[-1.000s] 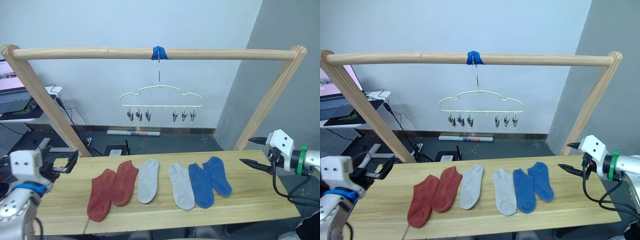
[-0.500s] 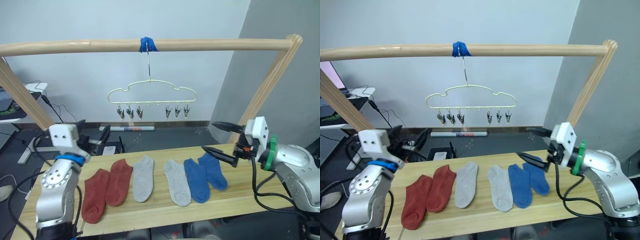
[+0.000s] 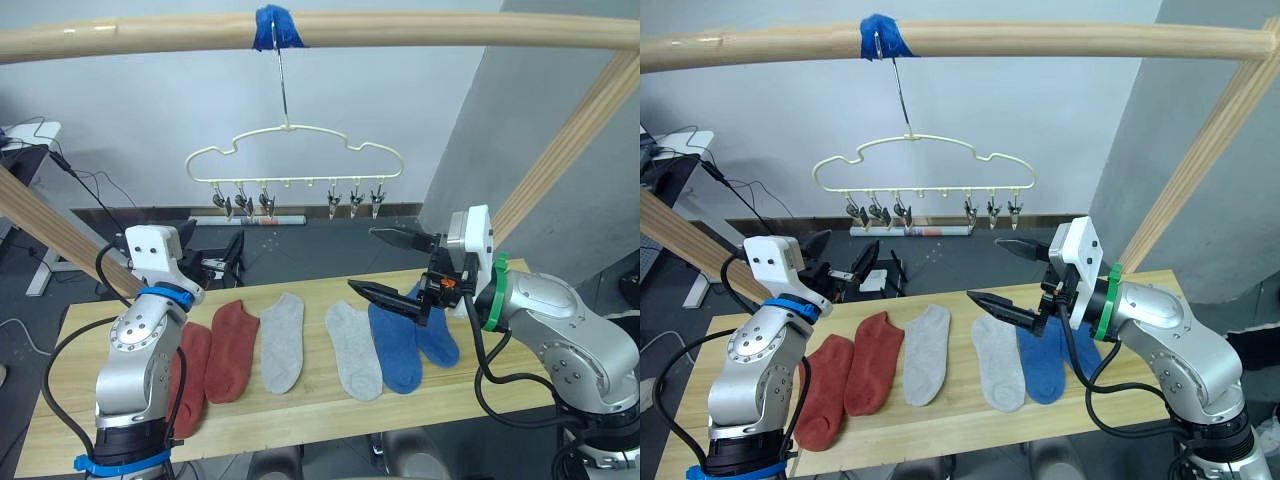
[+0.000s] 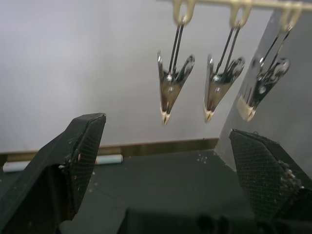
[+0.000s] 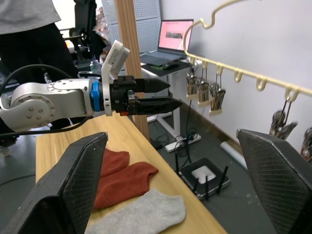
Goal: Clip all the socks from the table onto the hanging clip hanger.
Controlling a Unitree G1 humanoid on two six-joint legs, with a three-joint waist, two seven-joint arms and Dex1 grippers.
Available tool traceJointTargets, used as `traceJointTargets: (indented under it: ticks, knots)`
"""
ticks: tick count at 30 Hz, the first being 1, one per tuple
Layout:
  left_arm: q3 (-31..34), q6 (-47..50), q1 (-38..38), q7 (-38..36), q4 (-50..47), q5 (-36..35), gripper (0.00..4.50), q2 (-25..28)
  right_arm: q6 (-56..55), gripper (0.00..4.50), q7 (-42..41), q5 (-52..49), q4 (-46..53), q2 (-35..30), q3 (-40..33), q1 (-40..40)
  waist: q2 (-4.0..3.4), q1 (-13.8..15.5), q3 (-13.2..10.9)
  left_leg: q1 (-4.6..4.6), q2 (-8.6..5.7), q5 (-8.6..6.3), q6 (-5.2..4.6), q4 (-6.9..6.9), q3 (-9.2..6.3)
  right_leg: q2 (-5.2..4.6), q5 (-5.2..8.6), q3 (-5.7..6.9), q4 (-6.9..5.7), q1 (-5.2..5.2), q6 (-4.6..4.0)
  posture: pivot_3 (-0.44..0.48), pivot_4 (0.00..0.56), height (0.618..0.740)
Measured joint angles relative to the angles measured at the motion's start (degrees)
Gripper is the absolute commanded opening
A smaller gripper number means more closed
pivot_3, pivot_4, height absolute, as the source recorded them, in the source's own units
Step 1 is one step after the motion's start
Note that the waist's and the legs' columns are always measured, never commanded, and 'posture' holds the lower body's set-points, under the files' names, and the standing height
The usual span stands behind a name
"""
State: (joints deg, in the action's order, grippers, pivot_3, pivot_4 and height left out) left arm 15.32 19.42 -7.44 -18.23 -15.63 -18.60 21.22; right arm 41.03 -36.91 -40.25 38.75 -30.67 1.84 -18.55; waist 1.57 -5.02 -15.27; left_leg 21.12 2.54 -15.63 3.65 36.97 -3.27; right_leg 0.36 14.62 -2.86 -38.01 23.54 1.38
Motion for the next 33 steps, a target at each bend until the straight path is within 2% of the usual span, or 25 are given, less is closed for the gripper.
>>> traceJointTargets:
  ticks: [5,7,19,33]
  knots:
    - [0.0,-0.1,0.2,0.3,-0.4,-0.3,2.82,-0.8,1.4,4.5,0.8,-1.5,1.1,-1.5,-0.5,1.7,0.02,0.0,-1.1,0.37,0.0,-0.03,-0.04,0.02,-0.07,-0.03,-0.01,0.13,-0.03,0.33,-0.02,-0.183,0.327,0.74]
    - [0.0,-0.4,0.2,0.5,-0.7,-0.2,2.82,-0.8,1.7,4.5,0.9,-1.7,1.6,-2.0,-0.6,1.8,0.02,0.0,-1.2,0.66,0.0,-0.02,-0.03,0.07,-0.09,-0.02,-0.02,0.15,-0.08,0.61,-0.02,-0.183,0.327,0.74]
    - [0.2,-3.0,-4.5,3.8,-0.4,1.1,2.82,-1.2,2.1,4.5,2.3,-3.3,2.7,-2.0,-0.5,1.9,0.04,0.0,-1.8,0.68,0.0,-0.02,-0.02,0.08,-0.1,-0.01,0.12,0.16,-0.03,0.62,0.22,-0.187,0.331,0.74]
    - [0.3,-3.5,-8.2,3.7,0.9,0.4,2.82,-1.3,1.8,4.5,2.1,-3.8,2.7,-2.1,-0.5,2.2,0.15,0.0,-2.4,0.76,0.01,-0.02,-0.02,0.06,-0.12,-0.01,0.11,0.19,0.01,0.67,0.21,-0.186,0.33,0.74]
